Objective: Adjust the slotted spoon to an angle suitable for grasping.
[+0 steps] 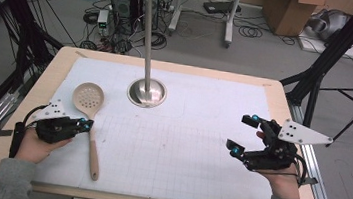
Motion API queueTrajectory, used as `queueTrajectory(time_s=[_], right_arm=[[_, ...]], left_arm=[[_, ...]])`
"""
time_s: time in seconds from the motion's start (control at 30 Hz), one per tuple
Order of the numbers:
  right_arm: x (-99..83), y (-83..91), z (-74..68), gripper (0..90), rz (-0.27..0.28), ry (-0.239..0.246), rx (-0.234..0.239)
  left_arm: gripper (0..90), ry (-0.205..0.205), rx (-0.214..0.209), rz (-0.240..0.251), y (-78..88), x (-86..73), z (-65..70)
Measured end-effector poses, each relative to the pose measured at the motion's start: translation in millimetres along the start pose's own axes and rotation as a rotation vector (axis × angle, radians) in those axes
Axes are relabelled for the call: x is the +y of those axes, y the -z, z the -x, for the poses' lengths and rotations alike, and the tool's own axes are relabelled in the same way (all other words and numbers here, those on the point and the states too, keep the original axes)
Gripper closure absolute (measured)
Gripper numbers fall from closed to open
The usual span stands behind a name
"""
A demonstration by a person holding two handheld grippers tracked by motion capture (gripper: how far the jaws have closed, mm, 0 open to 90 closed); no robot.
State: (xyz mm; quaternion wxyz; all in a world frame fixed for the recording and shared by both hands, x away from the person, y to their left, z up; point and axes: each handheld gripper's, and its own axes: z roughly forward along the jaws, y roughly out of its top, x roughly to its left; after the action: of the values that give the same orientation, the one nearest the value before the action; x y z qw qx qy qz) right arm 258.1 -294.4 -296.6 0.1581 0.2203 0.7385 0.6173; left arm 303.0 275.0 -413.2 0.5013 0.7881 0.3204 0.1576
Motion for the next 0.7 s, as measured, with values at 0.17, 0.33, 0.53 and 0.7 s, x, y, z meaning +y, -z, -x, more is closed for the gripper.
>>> queueTrajectory(time_s=[0.17,0.33,0.53,0.7], right_arm=[[-3.0,0.3,1.3,9.6,-0.012,-0.012,-0.008],[-5.9,-3.7,2.1,9.6,-0.041,0.0,-0.007],[-4.4,0.7,1.1,9.6,-0.032,-0.006,-0.011],[-4.6,2.6,2.0,9.6,-0.031,-0.005,-0.012]], left_arm=[[89.4,0.01,-0.001,-0.01,-9.4,-1.7,-7.4],[89.5,0.0,0.031,-0.055,-17.8,-6.3,-15.4],[89.5,-0.01,0.04,-0.06,-22.8,-8.1,-18.2],[89.6,-0.002,0.068,-0.072,-28.6,-9.5,-22.0]])
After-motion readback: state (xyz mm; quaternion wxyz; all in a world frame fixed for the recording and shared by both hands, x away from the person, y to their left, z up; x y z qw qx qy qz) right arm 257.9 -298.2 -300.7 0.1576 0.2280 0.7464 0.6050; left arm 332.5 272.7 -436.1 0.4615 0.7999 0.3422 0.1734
